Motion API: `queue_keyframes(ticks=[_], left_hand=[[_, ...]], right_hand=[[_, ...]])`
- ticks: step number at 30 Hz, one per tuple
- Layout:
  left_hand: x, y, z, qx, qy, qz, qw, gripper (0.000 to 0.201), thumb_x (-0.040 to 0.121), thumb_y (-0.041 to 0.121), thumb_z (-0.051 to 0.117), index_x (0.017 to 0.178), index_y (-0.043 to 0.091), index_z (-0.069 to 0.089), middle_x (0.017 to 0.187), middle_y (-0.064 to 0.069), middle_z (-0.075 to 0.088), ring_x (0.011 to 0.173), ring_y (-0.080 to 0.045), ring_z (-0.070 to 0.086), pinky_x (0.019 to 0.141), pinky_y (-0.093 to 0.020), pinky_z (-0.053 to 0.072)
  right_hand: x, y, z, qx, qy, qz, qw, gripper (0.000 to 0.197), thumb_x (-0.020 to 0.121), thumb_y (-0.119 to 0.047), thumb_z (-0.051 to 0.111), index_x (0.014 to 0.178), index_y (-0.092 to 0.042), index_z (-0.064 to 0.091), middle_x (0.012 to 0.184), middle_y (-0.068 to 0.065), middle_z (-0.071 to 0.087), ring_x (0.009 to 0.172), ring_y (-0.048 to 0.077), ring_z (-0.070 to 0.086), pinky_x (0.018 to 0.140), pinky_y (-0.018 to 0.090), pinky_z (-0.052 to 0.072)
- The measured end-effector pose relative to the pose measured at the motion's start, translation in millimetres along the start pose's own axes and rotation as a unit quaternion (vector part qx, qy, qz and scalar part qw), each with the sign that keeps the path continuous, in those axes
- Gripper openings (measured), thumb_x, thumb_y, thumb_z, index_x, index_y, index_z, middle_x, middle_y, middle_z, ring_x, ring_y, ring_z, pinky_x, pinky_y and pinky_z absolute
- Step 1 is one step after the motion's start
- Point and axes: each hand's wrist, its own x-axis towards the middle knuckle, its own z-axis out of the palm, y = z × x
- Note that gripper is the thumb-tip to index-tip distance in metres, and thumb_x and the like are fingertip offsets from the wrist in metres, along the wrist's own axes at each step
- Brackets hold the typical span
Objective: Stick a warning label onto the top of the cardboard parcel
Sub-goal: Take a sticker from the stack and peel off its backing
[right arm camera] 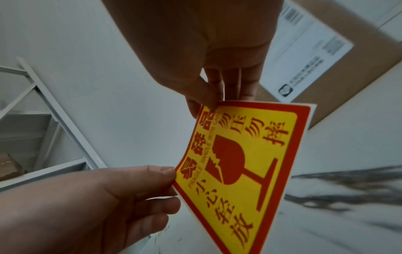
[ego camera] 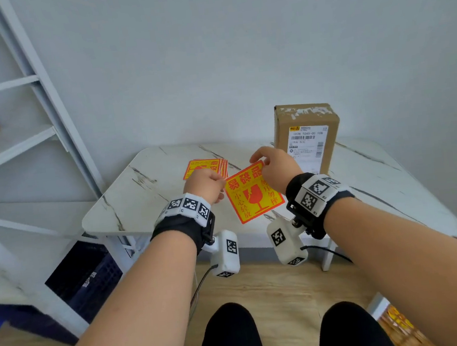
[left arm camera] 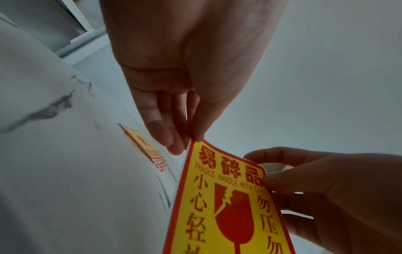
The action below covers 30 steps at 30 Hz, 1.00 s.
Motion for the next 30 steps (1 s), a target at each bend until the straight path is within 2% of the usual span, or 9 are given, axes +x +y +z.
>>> queue_keyframes(ticks=[3, 6, 7, 10, 12, 15, 21, 25, 30], left_hand=[[-13, 1, 14, -0.026, -0.031, -0.009, 0.999, 0.017, 0.092, 0.008, 0.058, 0.103, -0.001, 0.067, 0.07, -0.007, 0.064, 0.057, -0.015, 0.062, 0.062, -0.029, 0.055], [-25, 0, 29, -0.036, -0.045, -0.013, 0.998, 0.012, 0.092, 0.009, 0.06, 0.098, 0.002, 0.066, 0.067, -0.002, 0.063, 0.057, -0.014, 0.061, 0.063, -0.027, 0.054], [-28, 0, 34, -0.043, -0.049, -0.016, 0.998, 0.012, 0.091, 0.009, 0.06, 0.098, 0.002, 0.066, 0.067, -0.002, 0.063, 0.058, -0.014, 0.061, 0.063, -0.027, 0.054], [-37, 1, 50, -0.07, -0.057, -0.027, 0.996, 0.014, 0.091, 0.009, 0.06, 0.099, 0.0, 0.067, 0.07, -0.005, 0.064, 0.057, -0.014, 0.06, 0.062, -0.025, 0.053], [-41, 1, 60, -0.079, -0.061, -0.034, 0.994, 0.01, 0.091, 0.008, 0.06, 0.09, 0.003, 0.068, 0.074, -0.009, 0.065, 0.057, -0.014, 0.06, 0.063, -0.028, 0.055], [-41, -4, 70, -0.064, -0.056, -0.031, 0.996, 0.014, 0.086, 0.01, 0.065, 0.094, 0.001, 0.073, 0.066, -0.004, 0.063, 0.057, -0.014, 0.057, 0.077, -0.034, 0.056], [-38, -4, 60, -0.09, -0.116, -0.042, 0.988, 0.015, 0.086, 0.013, 0.069, 0.095, 0.002, 0.07, 0.068, -0.006, 0.062, 0.059, -0.012, 0.056, 0.052, -0.012, 0.049], [-34, -6, 55, -0.118, -0.152, -0.053, 0.98, 0.026, 0.089, 0.007, 0.064, 0.108, -0.011, 0.066, 0.073, -0.011, 0.062, 0.059, -0.014, 0.057, 0.047, -0.009, 0.051], [-33, -5, 59, -0.082, -0.137, -0.042, 0.986, 0.02, 0.088, 0.011, 0.066, 0.1, -0.005, 0.071, 0.069, -0.007, 0.063, 0.059, -0.013, 0.058, 0.054, -0.013, 0.052]], right_hand=[[-17, 10, -5, -0.023, 0.023, -0.001, 0.999, 0.042, 0.086, 0.003, 0.038, 0.118, -0.018, 0.057, 0.097, 0.007, 0.055, 0.07, 0.02, 0.053, 0.055, 0.026, 0.042], [-33, 20, -7, -0.066, 0.076, -0.008, 0.995, 0.044, 0.086, 0.0, 0.041, 0.125, -0.017, 0.054, 0.122, 0.01, 0.05, 0.108, 0.028, 0.052, 0.08, 0.03, 0.044], [-37, 23, -6, -0.073, 0.084, -0.008, 0.994, 0.041, 0.087, -0.001, 0.042, 0.122, -0.017, 0.055, 0.123, 0.01, 0.051, 0.112, 0.028, 0.052, 0.083, 0.032, 0.045], [-48, 37, -1, -0.057, 0.049, 0.007, 0.997, 0.028, 0.09, -0.006, 0.044, 0.11, -0.015, 0.061, 0.111, 0.008, 0.062, 0.096, 0.025, 0.062, 0.072, 0.032, 0.049], [-55, 48, 3, -0.05, 0.021, 0.023, 0.998, 0.022, 0.09, -0.01, 0.049, 0.106, -0.014, 0.064, 0.105, 0.009, 0.067, 0.089, 0.024, 0.063, 0.068, 0.031, 0.048], [-64, 60, 9, -0.05, -0.006, 0.032, 0.998, 0.017, 0.086, -0.014, 0.055, 0.097, -0.013, 0.067, 0.099, 0.007, 0.068, 0.087, 0.022, 0.059, 0.07, 0.029, 0.045], [-61, 69, 9, -0.03, -0.015, 0.025, 0.999, 0.015, 0.081, -0.014, 0.059, 0.084, -0.022, 0.071, 0.096, 0.002, 0.073, 0.095, 0.021, 0.065, 0.086, 0.033, 0.052], [-59, 71, 11, -0.021, -0.034, 0.015, 0.999, 0.014, 0.081, -0.017, 0.062, 0.086, -0.02, 0.075, 0.09, -0.004, 0.073, 0.084, 0.012, 0.061, 0.075, 0.023, 0.044], [-57, 71, 15, -0.014, -0.031, 0.012, 0.999, 0.013, 0.081, -0.017, 0.065, 0.086, -0.016, 0.077, 0.092, 0.0, 0.074, 0.081, 0.009, 0.059, 0.072, 0.023, 0.045]])
